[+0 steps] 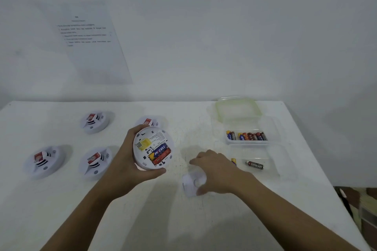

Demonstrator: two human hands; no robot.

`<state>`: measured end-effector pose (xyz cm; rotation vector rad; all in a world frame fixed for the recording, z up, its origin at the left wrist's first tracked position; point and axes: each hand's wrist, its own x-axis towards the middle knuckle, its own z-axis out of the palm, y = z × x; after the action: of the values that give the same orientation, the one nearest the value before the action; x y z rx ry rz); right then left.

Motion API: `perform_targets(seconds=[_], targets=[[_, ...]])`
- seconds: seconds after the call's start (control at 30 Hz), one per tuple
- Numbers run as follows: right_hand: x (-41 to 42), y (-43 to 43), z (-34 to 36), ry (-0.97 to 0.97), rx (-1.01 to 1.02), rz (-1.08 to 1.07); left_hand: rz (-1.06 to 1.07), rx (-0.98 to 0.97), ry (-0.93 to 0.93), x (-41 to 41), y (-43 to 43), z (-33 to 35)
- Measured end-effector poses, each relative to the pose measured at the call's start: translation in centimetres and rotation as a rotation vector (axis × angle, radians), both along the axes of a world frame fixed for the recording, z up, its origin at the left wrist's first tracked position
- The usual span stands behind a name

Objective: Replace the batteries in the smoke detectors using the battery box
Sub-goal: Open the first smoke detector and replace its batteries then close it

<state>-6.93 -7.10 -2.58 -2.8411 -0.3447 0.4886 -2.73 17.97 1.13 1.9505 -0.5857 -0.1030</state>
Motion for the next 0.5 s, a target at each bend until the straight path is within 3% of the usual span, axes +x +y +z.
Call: perform_targets(seconds=[0.17,0.4,0.5], targets=[[0.7,0.9,-0.2,0.019,-0.081,-0.005,-0.029,-0.016,0.038,0.3,0.9,-0.3],[0.7,0.4,-0.3,0.022,0.109,-0.128,-0.035,-0.026,0.073,0.5,0.3,-0.6],[0.9,0.3,0.0,-0.049,0.278,-0.207,-0.060,-0.046,0.088,0.7,-0.1,-0.8]])
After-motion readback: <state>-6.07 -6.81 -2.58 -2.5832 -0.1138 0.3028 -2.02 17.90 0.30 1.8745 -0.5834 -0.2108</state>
